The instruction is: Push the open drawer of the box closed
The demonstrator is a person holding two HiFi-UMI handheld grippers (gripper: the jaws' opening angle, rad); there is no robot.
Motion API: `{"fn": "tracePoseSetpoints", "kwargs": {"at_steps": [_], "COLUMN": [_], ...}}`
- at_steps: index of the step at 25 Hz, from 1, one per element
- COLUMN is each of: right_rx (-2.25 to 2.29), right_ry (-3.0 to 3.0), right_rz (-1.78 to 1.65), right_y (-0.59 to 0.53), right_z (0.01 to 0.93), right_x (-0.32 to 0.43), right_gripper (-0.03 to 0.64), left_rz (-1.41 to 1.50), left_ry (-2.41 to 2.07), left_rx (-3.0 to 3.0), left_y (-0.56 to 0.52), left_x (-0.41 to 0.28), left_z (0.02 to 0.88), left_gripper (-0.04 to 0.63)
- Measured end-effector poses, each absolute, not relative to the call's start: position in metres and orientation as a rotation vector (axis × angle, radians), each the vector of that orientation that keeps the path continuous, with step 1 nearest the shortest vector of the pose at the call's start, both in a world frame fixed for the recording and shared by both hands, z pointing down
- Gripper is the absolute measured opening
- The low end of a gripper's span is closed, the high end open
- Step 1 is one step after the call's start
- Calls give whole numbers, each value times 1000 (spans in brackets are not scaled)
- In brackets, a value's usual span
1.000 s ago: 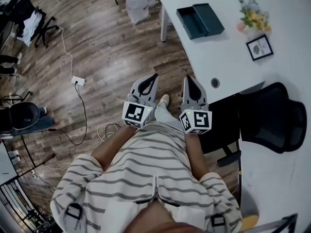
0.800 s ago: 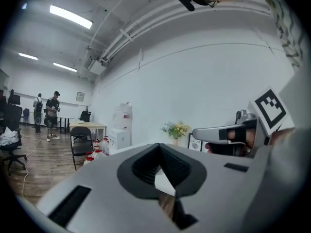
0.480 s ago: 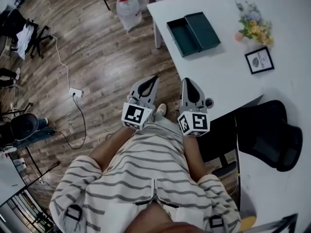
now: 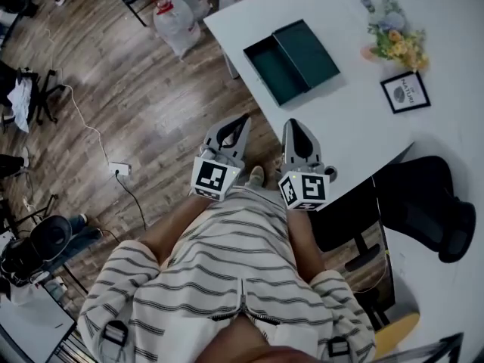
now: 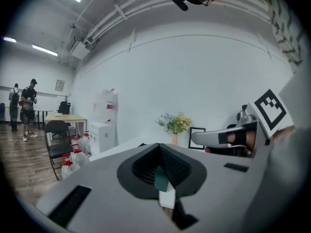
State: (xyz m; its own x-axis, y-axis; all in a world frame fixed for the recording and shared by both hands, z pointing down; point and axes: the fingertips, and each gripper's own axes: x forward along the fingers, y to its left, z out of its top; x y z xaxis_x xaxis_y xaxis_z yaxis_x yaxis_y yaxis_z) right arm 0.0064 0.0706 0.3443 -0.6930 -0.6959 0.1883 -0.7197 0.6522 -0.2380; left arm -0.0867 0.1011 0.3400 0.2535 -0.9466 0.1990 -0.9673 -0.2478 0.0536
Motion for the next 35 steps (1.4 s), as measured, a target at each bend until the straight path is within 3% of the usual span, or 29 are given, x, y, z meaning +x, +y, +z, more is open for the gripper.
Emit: {"fn": "tracePoseSetpoints", "kwargs": {"at_steps": [11,35], "right_rx": [1529,1815], "right_ry": [-2560,-2251], "right_rz": [520,743], "right_y": [-4,-65], "right_z": [371,445], "right_x": [-23,35], "right_gripper": [11,9], "left_rz": [236,453], "left_ry": [-1466,-1230], "left_rx": [2514,2578], "left_y": [5,-41], "left_x": [-123,-102], "left_z": [375,449], "left_gripper": [2,2]}}
